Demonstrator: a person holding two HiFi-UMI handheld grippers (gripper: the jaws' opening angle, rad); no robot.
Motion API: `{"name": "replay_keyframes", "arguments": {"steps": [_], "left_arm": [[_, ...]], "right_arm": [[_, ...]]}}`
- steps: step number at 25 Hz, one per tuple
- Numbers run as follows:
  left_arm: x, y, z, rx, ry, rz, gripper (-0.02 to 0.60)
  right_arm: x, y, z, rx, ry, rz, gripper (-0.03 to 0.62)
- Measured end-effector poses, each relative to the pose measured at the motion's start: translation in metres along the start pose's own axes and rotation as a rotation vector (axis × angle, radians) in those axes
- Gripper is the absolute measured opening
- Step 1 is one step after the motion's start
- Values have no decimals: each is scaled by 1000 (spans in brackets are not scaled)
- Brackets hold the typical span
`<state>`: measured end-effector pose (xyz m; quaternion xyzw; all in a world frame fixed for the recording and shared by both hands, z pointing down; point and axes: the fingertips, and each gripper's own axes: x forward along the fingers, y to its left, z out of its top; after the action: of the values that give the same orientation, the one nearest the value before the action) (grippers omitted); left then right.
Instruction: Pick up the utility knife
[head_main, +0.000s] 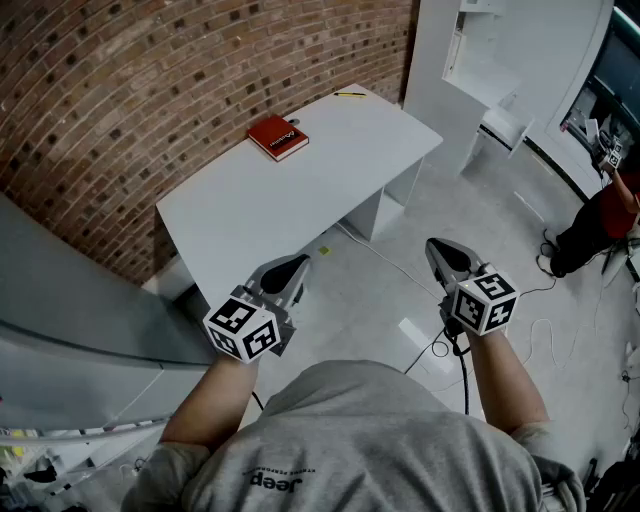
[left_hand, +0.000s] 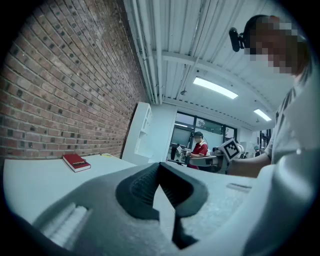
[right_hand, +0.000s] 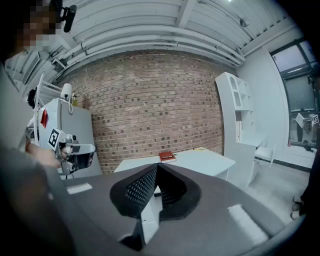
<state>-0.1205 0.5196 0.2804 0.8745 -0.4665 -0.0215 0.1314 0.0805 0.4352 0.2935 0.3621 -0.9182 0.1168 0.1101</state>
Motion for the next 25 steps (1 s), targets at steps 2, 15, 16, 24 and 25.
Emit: {"name": "replay_keyframes", "arguments": {"steps": [2, 15, 16, 24, 25], "left_arm": [[1, -1, 0, -1, -1, -2, -2], [17, -10, -1, 9, 6, -8, -2], [19, -12, 0, 11, 5, -6, -2], [49, -45, 2, 22, -15, 8, -2], [54, -52, 3, 23, -18, 7, -2]], "right_arm": [[0, -1, -1, -1, 0, 0, 8], [-6, -17, 0, 30, -2, 10, 9], [-8, -19, 1, 32, -4, 10, 9], [-40, -51, 3, 8, -17, 8, 9], [-45, -56, 4, 5, -17, 7, 9]]}}
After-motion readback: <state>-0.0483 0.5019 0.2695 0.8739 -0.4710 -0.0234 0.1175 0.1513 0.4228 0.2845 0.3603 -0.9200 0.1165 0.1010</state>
